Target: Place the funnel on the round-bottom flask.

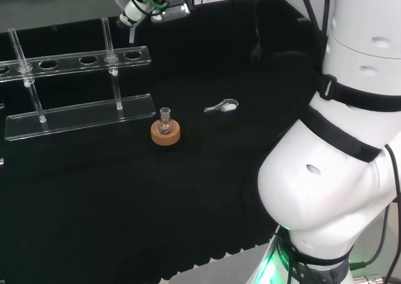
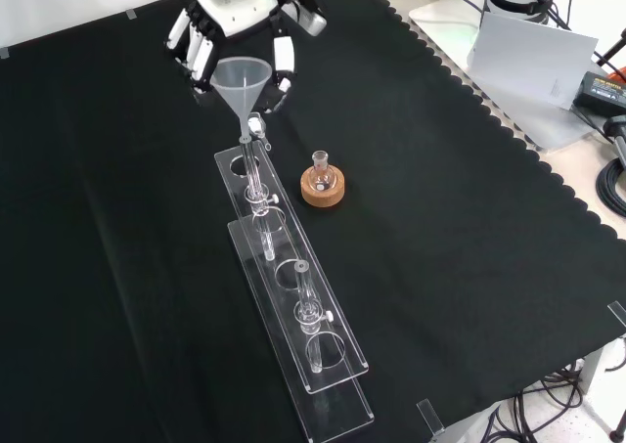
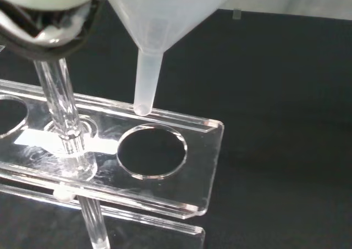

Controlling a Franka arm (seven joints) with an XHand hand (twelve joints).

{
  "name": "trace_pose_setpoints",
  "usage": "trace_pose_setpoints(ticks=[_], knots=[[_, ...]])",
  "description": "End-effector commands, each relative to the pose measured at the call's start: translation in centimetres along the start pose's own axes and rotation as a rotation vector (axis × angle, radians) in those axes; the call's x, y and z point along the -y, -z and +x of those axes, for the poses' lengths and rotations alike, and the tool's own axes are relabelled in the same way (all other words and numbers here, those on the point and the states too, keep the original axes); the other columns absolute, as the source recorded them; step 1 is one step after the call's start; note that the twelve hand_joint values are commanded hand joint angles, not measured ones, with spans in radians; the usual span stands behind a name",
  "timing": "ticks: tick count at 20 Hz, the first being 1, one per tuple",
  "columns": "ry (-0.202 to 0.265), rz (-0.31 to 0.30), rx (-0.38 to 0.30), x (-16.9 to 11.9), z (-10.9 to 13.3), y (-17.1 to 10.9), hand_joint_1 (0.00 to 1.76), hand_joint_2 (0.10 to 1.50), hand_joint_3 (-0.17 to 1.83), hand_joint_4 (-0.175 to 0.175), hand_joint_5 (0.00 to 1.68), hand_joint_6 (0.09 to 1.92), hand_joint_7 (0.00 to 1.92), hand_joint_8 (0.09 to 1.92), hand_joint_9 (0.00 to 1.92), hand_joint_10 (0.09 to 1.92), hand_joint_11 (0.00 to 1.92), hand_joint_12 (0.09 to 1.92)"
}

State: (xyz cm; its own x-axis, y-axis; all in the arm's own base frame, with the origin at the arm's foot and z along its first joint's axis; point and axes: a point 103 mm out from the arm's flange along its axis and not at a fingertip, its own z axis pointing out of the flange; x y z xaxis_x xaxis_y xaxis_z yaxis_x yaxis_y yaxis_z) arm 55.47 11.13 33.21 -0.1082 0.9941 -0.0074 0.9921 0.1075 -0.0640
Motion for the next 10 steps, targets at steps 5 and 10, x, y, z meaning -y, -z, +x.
trace_pose_setpoints(ticks=[5,10], knots=[[-0.029,-0.004,0.054,3.4,-2.8,1.0,1.08,0.83,0.36,0.175,1.19,0.69,1.41,0.47,1.30,0.37,0.68,1.23],[-0.047,-0.001,0.069,5.6,-4.1,1.0,1.09,0.83,0.35,0.175,1.19,0.69,1.41,0.47,1.30,0.37,0.68,1.23]])
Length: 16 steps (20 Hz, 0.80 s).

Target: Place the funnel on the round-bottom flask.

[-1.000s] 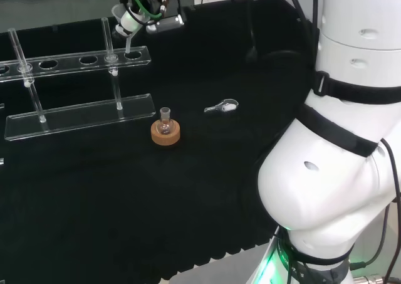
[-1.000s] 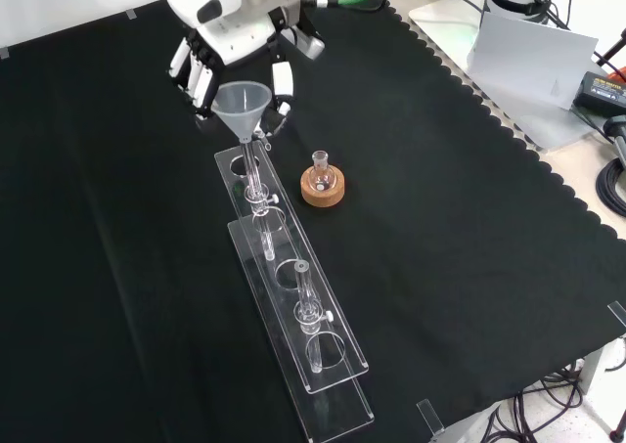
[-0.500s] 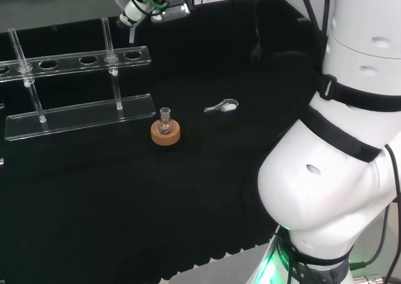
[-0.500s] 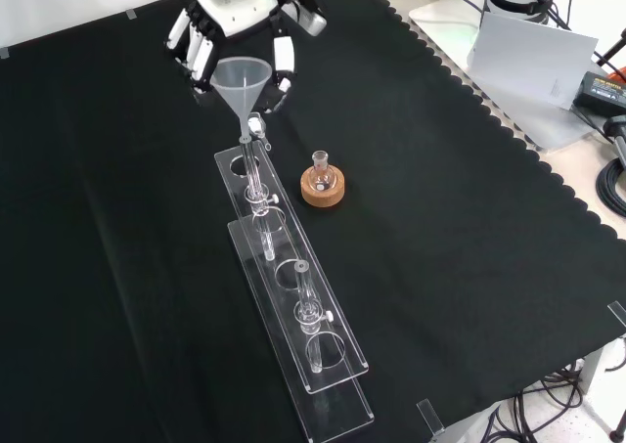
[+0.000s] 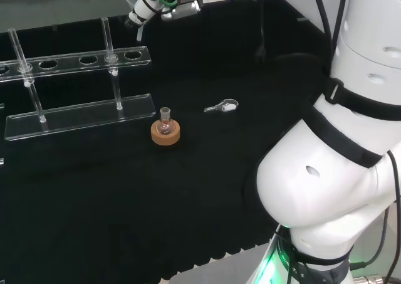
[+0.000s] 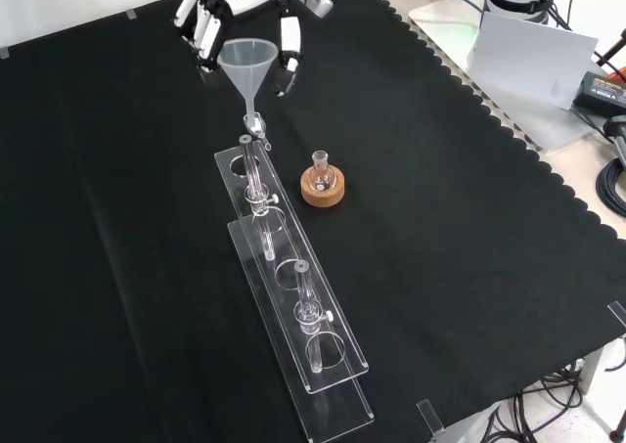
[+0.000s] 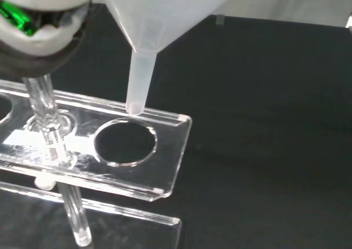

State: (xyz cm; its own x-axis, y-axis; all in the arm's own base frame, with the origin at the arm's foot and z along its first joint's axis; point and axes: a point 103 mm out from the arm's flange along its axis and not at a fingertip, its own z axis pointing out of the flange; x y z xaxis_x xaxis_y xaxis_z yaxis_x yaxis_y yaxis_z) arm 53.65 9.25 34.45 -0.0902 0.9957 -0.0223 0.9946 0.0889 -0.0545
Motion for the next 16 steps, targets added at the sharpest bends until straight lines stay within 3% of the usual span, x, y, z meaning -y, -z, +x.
trace_pose_setpoints(ticks=[1,16], knots=[[-0.029,0.009,0.062,3.8,-2.6,-0.1,1.09,0.83,0.35,0.175,1.20,0.69,1.41,0.47,1.30,0.37,0.68,1.23],[-0.024,0.077,0.074,8.7,-3.3,-2.8,1.10,0.80,0.39,0.175,1.24,0.62,1.47,0.42,1.32,0.36,0.69,1.21]])
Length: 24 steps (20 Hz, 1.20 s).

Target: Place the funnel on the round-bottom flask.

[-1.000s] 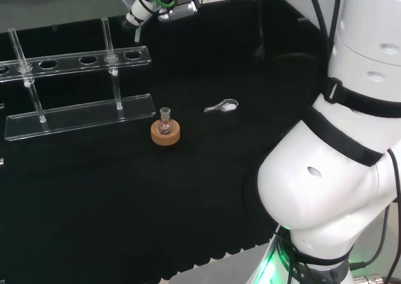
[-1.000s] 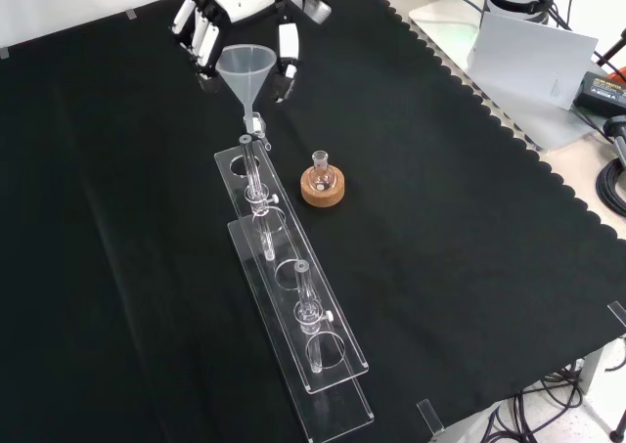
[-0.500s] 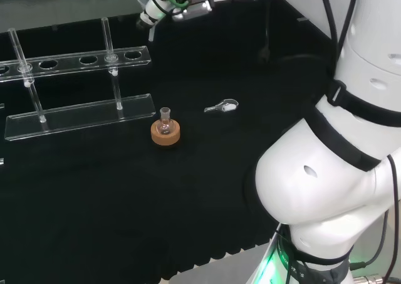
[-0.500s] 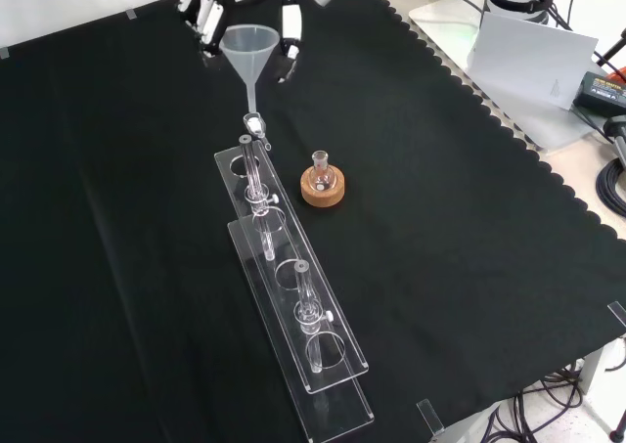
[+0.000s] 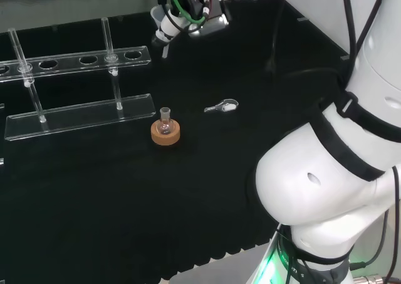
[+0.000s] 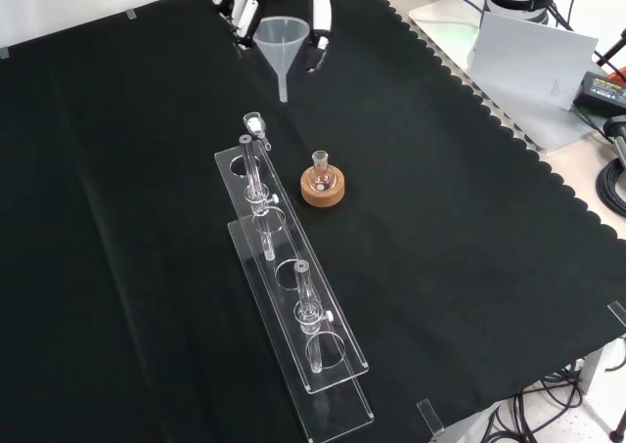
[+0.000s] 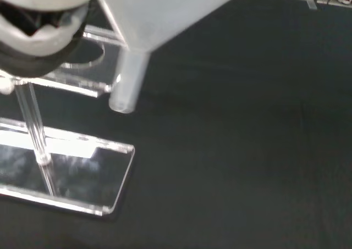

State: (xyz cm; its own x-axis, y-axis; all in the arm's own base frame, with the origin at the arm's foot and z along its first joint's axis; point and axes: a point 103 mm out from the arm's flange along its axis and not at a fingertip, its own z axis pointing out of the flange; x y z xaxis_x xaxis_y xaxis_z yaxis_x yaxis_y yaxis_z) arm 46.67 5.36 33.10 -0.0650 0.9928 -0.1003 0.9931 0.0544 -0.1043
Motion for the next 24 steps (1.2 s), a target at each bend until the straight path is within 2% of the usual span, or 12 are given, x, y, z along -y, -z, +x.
trace_pose_setpoints(ticks=[1,10,24], knots=[[0.011,0.030,0.003,1.6,0.2,-1.4,1.10,0.80,0.39,0.175,1.24,0.62,1.47,0.42,1.32,0.36,0.69,1.21],[0.044,0.056,0.019,2.2,1.8,-3.2,1.10,0.80,0.40,0.175,1.24,0.62,1.48,0.41,1.32,0.36,0.69,1.21],[0.040,0.102,0.038,2.3,3.1,-6.2,1.10,0.77,0.45,0.175,1.25,0.61,1.49,0.38,1.33,0.34,0.70,1.20]])
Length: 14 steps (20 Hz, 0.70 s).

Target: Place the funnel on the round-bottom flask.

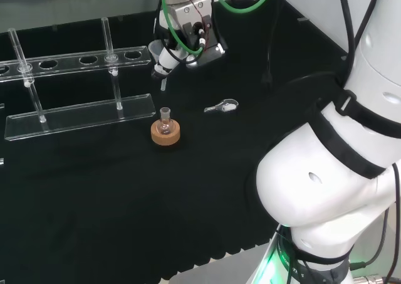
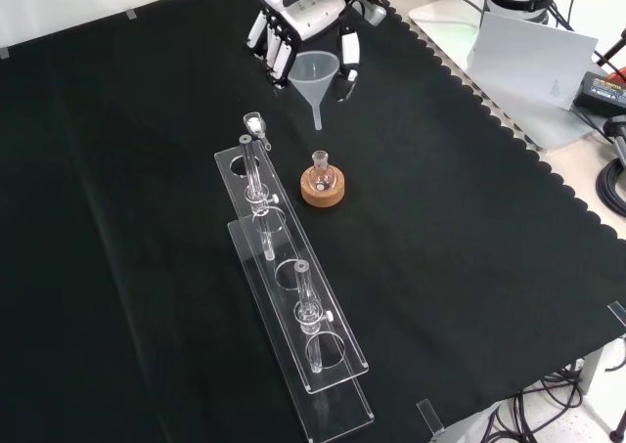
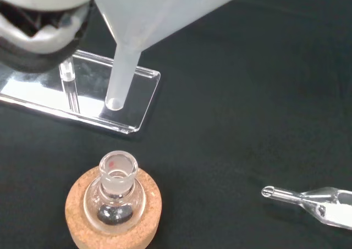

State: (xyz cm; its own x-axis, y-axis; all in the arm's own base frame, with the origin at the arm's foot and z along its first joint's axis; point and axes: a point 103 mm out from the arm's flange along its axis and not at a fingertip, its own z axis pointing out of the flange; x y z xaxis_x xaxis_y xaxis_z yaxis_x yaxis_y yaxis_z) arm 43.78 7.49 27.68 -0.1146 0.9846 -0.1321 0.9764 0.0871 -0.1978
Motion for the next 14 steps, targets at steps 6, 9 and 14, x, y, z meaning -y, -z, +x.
trace_pose_setpoints(ticks=[6,9,14], knots=[[-0.007,0.036,-0.005,-0.1,0.7,-2.1,1.10,0.76,0.46,0.175,1.25,0.62,1.51,0.38,1.33,0.34,0.70,1.20],[-0.015,0.041,-0.004,-0.3,0.7,-2.8,1.10,0.76,0.46,0.175,1.25,0.62,1.51,0.38,1.34,0.34,0.70,1.20],[-0.020,0.050,-0.010,-0.7,0.5,-3.8,1.10,0.76,0.47,0.175,1.25,0.62,1.51,0.37,1.34,0.34,0.70,1.20]])
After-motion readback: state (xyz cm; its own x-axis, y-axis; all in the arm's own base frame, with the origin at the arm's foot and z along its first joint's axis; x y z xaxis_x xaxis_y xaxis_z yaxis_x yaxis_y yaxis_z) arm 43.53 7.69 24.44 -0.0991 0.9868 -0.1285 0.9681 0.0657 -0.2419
